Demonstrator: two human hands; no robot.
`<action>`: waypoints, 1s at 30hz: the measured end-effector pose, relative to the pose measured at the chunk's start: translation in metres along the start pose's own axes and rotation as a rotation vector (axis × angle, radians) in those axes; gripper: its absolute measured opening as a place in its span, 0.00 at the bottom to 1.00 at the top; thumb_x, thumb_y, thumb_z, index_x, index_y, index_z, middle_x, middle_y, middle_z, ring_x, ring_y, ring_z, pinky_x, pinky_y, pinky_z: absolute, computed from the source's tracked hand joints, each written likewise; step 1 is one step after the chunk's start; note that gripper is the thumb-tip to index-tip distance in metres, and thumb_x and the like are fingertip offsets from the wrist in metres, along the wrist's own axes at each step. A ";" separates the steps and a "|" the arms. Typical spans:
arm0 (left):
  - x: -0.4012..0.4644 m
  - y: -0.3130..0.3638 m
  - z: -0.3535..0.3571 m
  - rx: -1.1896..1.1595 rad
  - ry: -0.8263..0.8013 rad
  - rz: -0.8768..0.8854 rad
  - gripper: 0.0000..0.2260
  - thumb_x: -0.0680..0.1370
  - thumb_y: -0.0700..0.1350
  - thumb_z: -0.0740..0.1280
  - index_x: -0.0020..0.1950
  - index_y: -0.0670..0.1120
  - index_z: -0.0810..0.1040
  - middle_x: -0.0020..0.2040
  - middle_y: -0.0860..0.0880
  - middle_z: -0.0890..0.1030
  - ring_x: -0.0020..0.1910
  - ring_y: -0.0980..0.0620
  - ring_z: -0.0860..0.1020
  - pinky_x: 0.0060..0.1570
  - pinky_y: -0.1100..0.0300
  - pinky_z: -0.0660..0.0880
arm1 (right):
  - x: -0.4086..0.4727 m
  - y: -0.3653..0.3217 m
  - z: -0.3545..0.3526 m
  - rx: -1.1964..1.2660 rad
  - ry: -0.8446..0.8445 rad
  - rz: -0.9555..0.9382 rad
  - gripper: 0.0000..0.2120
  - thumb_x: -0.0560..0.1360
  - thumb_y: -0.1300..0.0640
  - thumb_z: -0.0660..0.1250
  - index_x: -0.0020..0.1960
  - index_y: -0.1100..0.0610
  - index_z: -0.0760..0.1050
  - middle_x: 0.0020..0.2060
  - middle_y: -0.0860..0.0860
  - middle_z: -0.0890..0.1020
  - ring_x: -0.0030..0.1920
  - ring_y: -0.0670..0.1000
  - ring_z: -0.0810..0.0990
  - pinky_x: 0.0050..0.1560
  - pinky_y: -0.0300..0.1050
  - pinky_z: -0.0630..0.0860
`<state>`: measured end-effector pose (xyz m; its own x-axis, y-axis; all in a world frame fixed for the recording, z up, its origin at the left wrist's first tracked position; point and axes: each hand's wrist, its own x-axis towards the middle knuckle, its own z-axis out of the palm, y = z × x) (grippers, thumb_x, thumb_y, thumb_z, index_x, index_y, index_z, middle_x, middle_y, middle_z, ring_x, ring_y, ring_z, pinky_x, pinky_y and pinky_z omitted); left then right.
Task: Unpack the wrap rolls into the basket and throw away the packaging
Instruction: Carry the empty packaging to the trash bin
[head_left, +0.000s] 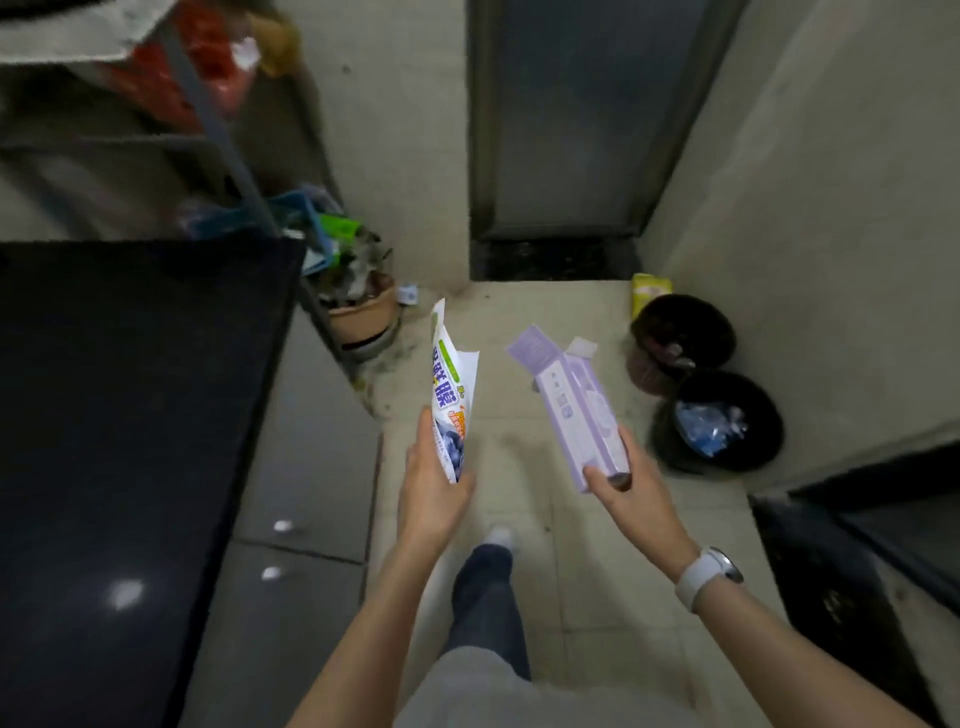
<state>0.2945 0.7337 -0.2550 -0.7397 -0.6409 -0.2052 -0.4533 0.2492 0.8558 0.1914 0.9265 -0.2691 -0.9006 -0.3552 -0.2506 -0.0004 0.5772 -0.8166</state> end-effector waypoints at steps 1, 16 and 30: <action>0.020 0.009 0.016 0.012 -0.066 0.036 0.21 0.70 0.38 0.63 0.60 0.52 0.65 0.52 0.50 0.76 0.48 0.46 0.75 0.44 0.55 0.72 | 0.011 0.006 -0.012 0.025 0.045 0.044 0.25 0.72 0.55 0.67 0.67 0.49 0.64 0.56 0.56 0.76 0.50 0.58 0.79 0.54 0.57 0.77; 0.211 0.130 0.246 0.377 -0.790 0.305 0.24 0.73 0.42 0.65 0.67 0.46 0.62 0.57 0.43 0.77 0.54 0.40 0.77 0.54 0.49 0.75 | 0.106 0.091 -0.127 0.218 0.565 0.630 0.22 0.73 0.52 0.67 0.64 0.57 0.69 0.53 0.56 0.78 0.51 0.55 0.77 0.51 0.49 0.76; 0.319 0.078 0.625 0.686 -1.068 0.266 0.28 0.77 0.42 0.61 0.74 0.47 0.51 0.66 0.38 0.67 0.62 0.39 0.71 0.58 0.51 0.69 | 0.340 0.377 -0.182 0.740 0.662 1.124 0.21 0.73 0.46 0.64 0.58 0.60 0.71 0.46 0.56 0.77 0.43 0.55 0.77 0.44 0.52 0.79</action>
<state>-0.2879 1.0023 -0.5503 -0.7305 0.2991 -0.6139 -0.1575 0.8009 0.5776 -0.1934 1.1572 -0.5680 -0.3097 0.5139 -0.8000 0.8384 -0.2494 -0.4847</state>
